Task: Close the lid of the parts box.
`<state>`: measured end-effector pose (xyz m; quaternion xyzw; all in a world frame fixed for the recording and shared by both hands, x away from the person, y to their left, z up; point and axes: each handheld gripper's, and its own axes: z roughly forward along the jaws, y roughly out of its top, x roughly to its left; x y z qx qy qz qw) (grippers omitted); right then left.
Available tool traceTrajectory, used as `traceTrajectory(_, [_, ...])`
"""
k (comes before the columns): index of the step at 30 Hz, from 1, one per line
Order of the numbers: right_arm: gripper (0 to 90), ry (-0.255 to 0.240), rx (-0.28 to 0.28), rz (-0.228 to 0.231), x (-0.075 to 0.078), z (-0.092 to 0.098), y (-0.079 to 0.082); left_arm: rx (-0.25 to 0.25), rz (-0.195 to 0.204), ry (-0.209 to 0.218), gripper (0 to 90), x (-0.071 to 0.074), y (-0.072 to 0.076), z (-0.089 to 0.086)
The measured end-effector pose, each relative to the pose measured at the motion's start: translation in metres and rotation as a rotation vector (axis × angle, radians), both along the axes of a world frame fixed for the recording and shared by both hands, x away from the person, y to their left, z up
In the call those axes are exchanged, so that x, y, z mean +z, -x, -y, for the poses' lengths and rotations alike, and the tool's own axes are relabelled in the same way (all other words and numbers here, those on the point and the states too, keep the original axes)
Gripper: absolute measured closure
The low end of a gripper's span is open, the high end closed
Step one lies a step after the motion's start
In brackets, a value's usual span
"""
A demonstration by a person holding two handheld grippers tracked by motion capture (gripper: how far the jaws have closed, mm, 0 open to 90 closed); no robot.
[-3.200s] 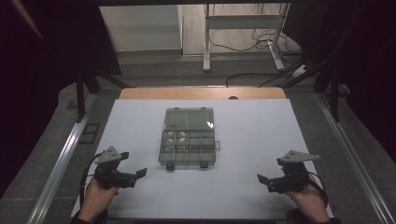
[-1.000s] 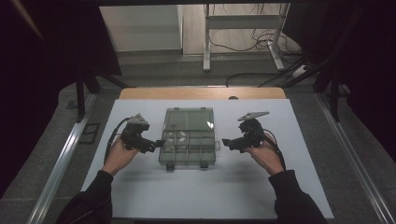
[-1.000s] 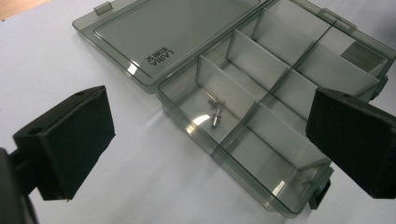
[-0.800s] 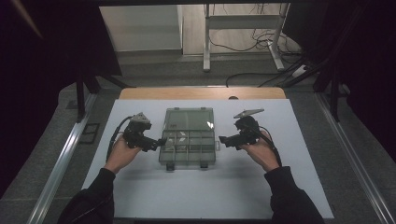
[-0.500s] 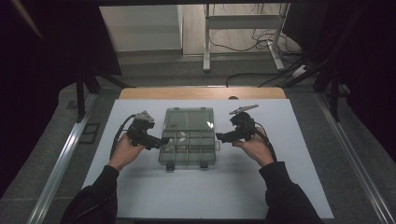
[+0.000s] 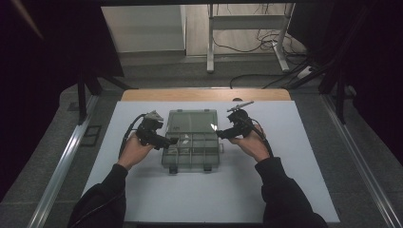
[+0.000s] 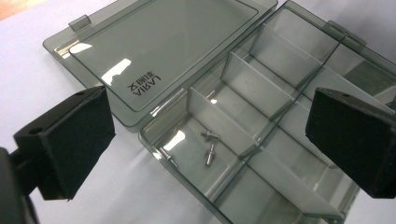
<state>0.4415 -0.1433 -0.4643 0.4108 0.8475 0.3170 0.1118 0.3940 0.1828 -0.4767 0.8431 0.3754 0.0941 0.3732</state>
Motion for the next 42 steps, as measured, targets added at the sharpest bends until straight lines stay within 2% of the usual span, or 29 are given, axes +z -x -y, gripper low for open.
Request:
traceTrajectory(4, [23.3, 0.0, -0.001, -0.007, -0.001, -0.005, -0.007, -0.004, 0.006, -0.006, 1.8, -0.001, -0.003, 0.002])
traceTrajectory(6, [26.4, -0.001, -0.001, -0.016, -0.001, -0.007, -0.011, -0.01, 0.01, -0.02, 1.7, -0.001, -0.004, 0.003])
traceTrajectory(9, [29.2, -0.01, -0.005, -0.023, -0.002, -0.01, -0.017, -0.01, 0.013, -0.017, 1.7, -0.003, -0.004, 0.004])
traceTrajectory(16, [34.3, -0.01, -0.05, -0.091, -0.013, -0.016, -0.034, -0.006, 0.001, -0.005, 1.8, -0.006, -0.008, 0.01])
traceTrajectory(22, [48.5, 0.017, -0.055, -0.084, -0.018, -0.022, -0.041, -0.009, 0.003, -0.016, 1.8, -0.007, -0.009, 0.009])
traceTrajectory(28, [63.5, 0.043, -0.062, -0.075, -0.021, -0.031, -0.048, 0.002, 0.007, -0.009, 1.8, -0.006, -0.009, 0.003])
traceTrajectory(31, [66.0, 0.046, -0.067, -0.086, -0.023, -0.034, -0.052, 0.01, 0.009, -0.007, 1.8, -0.007, -0.009, 0.0])
traceTrajectory(36, [69.6, 0.081, -0.093, -0.104, -0.029, -0.039, -0.057, 0.009, 0.007, -0.013, 1.8, -0.007, -0.01, -0.004])
traceTrajectory(42, [76.2, 0.075, -0.128, -0.132, -0.03, -0.042, -0.059, 0.024, 0.01, -0.003, 1.8, -0.006, -0.011, -0.01])
